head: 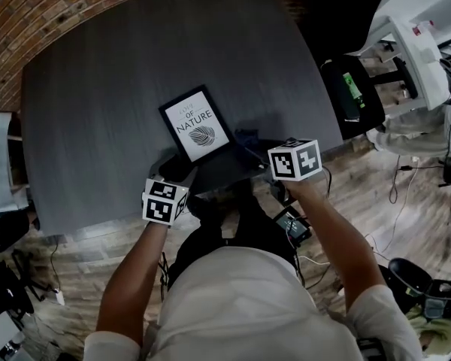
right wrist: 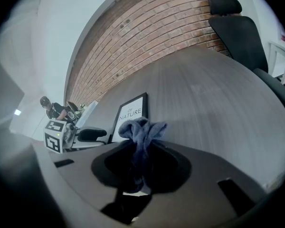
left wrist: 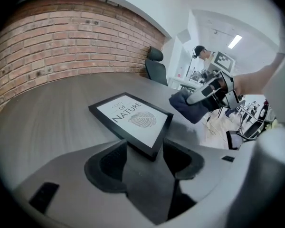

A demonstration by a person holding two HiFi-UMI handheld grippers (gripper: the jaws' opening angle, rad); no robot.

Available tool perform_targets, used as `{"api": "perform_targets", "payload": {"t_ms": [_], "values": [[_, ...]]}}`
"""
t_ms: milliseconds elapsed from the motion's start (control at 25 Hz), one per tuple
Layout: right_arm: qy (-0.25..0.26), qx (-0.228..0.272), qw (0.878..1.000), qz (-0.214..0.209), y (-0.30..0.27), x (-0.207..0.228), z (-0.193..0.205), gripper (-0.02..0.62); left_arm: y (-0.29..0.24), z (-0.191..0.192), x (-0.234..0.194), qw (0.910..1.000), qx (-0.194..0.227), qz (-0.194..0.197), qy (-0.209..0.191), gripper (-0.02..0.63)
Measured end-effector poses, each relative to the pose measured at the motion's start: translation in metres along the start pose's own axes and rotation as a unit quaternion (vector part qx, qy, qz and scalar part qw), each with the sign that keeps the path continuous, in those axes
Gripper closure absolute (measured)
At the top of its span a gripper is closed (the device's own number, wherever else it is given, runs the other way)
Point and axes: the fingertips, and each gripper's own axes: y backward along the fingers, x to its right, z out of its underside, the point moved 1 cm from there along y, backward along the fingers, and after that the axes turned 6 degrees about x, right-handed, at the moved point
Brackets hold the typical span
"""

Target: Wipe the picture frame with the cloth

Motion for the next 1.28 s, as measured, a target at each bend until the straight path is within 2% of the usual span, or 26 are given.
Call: {"api": "perform_targets", "payload": {"t_ms": [80, 200, 400, 480, 720, 920, 1000, 1280], "values": [[-0.012, 0.003, 1.000, -0.009, 0.003, -0.012, 0.005, 0.491, 0.003, -0.007, -0.011, 0.9999, 0.010, -0.004, 0.002, 0.362], [-0.023, -0.006, 0.999, -0.026, -0.003, -0.036, 0.023, 0.491, 0.001, -0.016, -0.028, 0.9998, 0.019, -0.006, -0.002, 0.402], [-0.037, -0.032, 0.998, -0.040, -0.023, -0.068, 0.060, 0.491, -0.011, -0.030, -0.041, 0.9992, 0.025, 0.006, -0.030, 0.551], [-0.044, -0.040, 0.997, -0.045, -0.029, -0.080, 0.071, 0.491, -0.015, -0.033, -0.037, 0.9984, 0.028, 0.020, -0.045, 0.571], [-0.063, -0.053, 0.995, -0.059, -0.051, -0.109, 0.084, 0.491, -0.025, -0.032, -0.017, 0.9923, 0.021, 0.056, -0.109, 0.577], [-0.064, -0.061, 0.995, -0.045, -0.071, -0.122, 0.085, 0.491, -0.027, -0.014, -0.002, 0.9850, -0.008, 0.093, -0.145, 0.586], [-0.066, -0.061, 0.995, -0.036, -0.072, -0.118, 0.083, 0.491, -0.027, -0.011, 0.005, 0.9838, -0.005, 0.106, -0.145, 0.594], [-0.096, -0.046, 0.994, -0.018, -0.071, -0.102, 0.079, 0.489, -0.031, -0.010, 0.012, 0.9856, 0.006, 0.133, -0.104, 0.598]]}}
